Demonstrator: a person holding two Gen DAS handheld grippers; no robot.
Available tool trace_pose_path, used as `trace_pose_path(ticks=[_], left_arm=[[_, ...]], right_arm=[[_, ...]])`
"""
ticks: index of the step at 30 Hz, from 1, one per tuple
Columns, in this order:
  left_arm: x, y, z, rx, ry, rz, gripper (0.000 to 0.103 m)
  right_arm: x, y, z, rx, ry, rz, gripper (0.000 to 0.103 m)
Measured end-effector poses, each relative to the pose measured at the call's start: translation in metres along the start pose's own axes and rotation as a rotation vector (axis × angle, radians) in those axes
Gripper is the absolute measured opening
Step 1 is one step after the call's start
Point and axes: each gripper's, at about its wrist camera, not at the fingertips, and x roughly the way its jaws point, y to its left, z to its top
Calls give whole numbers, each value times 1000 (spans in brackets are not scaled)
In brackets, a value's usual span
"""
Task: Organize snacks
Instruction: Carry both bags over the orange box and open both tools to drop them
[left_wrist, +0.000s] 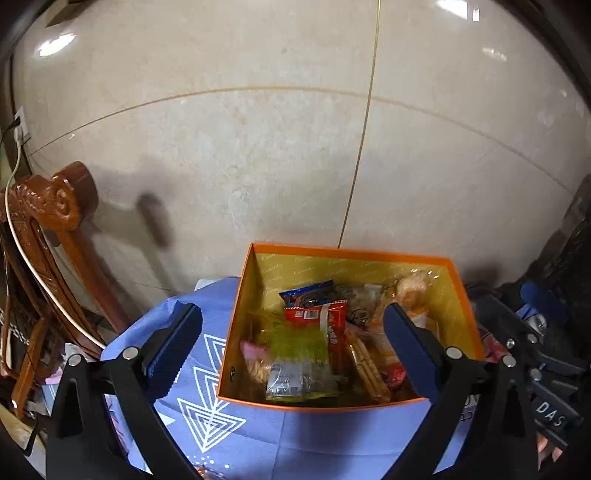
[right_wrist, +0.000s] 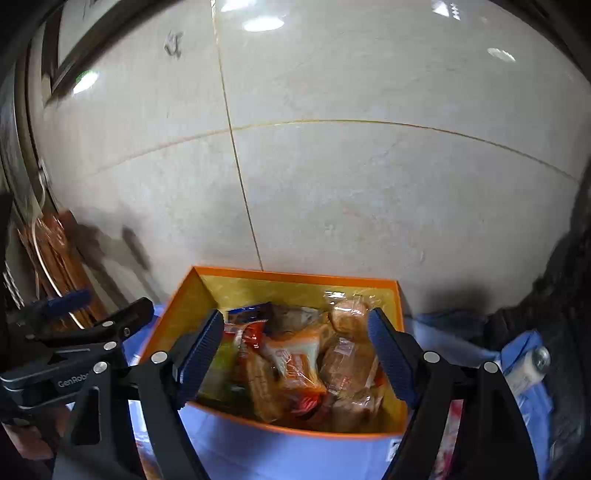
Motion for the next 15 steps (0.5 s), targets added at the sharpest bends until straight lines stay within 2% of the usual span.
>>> trace_pose_path(ticks=[5,11,15], left_arm=[[-12,-4,-12,29,5,12,97],[-46,8,-31,8,-9,-2,97],[-72,24,-52,0,-20,12,98]], right_arm=[[-20,11,-14,-11,5,-6,83],[-50,23,-28,8,1,7,84],[-75,36,-49,14,2,13,86]])
